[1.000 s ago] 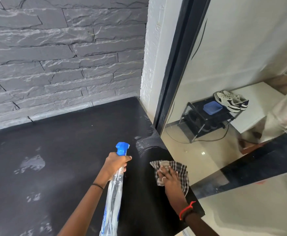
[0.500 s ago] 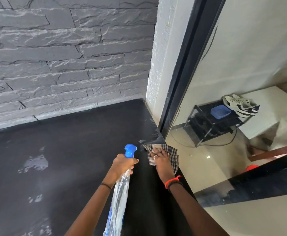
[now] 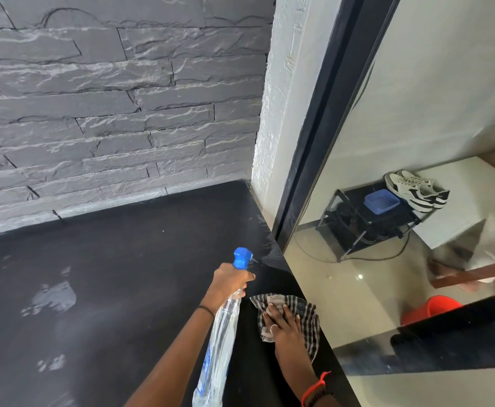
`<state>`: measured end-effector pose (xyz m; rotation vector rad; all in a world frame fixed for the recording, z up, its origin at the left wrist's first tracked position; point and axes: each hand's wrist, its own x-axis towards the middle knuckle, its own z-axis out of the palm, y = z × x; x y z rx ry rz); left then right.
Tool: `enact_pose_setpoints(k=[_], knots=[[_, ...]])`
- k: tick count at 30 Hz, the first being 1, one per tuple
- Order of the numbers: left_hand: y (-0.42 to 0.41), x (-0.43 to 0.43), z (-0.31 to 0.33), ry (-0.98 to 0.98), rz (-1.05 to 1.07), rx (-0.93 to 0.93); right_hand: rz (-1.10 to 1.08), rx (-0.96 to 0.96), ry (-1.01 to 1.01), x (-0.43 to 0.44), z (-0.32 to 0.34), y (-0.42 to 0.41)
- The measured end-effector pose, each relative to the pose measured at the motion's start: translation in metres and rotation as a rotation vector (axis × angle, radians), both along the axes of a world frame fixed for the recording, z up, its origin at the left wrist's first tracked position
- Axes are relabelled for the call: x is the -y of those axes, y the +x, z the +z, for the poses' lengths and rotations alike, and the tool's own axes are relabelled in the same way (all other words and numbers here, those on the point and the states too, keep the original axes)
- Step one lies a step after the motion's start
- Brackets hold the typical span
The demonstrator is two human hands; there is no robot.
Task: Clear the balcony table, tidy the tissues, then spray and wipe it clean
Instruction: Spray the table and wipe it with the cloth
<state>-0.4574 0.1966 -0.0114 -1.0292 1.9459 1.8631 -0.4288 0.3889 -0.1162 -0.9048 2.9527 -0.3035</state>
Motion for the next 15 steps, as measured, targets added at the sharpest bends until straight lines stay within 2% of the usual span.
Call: enact_pose_setpoints(k=[6,9,13,15], knots=[[-0.008,0.009,0.002,0.020,0.002,-0.046,0.050,-0.008,0.021,0.013,-0.003,-0.005],[-0.009,0.014,0.003,-0.057,0.007,-0.057,0.108,0.047,0.028,0.041,0.012,-0.013],[-0.004,0.028,0.006,-0.069,0.042,-0.058,0.215,0.187,-0.110,0.088,0.011,-0.046],[-0.001,0.036,0.007,-0.051,0.083,-0.063,0.217,0.200,-0.140,0.102,0.014,-0.072]])
